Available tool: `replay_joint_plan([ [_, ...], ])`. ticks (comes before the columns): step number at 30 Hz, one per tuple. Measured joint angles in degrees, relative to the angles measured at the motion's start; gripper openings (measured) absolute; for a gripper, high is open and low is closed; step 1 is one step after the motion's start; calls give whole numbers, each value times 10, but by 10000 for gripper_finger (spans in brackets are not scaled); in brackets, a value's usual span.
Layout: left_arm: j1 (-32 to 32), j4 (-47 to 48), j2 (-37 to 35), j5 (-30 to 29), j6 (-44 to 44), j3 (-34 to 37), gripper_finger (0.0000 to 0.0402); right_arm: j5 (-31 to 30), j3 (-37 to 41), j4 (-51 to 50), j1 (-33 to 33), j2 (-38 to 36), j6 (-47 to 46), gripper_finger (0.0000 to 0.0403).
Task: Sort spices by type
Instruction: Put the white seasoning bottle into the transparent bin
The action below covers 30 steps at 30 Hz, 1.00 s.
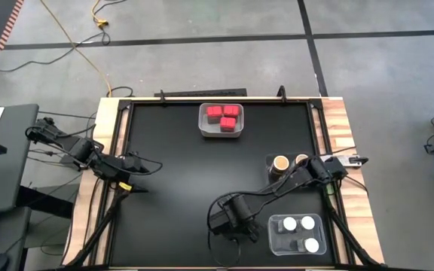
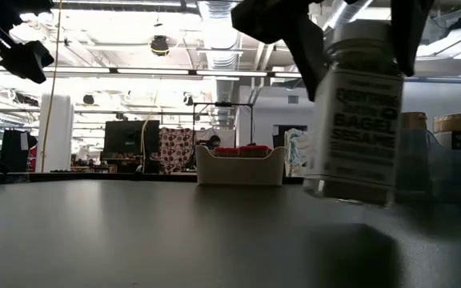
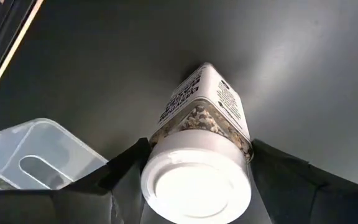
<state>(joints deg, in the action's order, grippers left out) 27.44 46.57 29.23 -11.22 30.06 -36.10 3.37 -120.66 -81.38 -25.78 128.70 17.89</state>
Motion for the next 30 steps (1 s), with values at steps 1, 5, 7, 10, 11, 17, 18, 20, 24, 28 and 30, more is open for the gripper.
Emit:
replay_joint_plan([
  [1, 0, 0, 0, 0, 0, 0, 327, 0, 0, 2, -1, 0, -5, 282],
  [5, 0, 0, 0, -1, -11, 0, 327, 0, 0, 12, 1, 0, -52, 282],
  [7, 0, 0, 0, -2, -17, 0, 327, 0, 0, 14, 5, 0, -58, 282],
  [10, 0, 1, 0, -2, -26, 0, 327, 0, 0, 7, 8, 0, -69, 282],
  [11, 0, 1, 0, -2, -28, 0, 327, 0, 0, 6, 8, 0, -74, 282],
  [17, 0, 1, 0, -2, -28, 0, 327, 0, 0, -7, 12, 0, -89, 282],
  [18, 0, 1, 0, -2, -28, 0, 327, 0, 0, -13, 12, 0, -89, 282],
  [20, 0, 1, 0, -2, -28, 0, 327, 0, 0, -26, 13, 0, -89, 282],
  [24, 0, 4, 0, -2, -29, 0, 327, 8, 0, -36, 16, 0, -89, 294],
  [28, 0, 4, 0, -2, -29, 0, 327, 9, 0, -37, 19, 0, -90, 325],
  [30, 0, 4, 0, -2, -29, 0, 327, 9, 0, -36, 21, -1, -90, 343],
])
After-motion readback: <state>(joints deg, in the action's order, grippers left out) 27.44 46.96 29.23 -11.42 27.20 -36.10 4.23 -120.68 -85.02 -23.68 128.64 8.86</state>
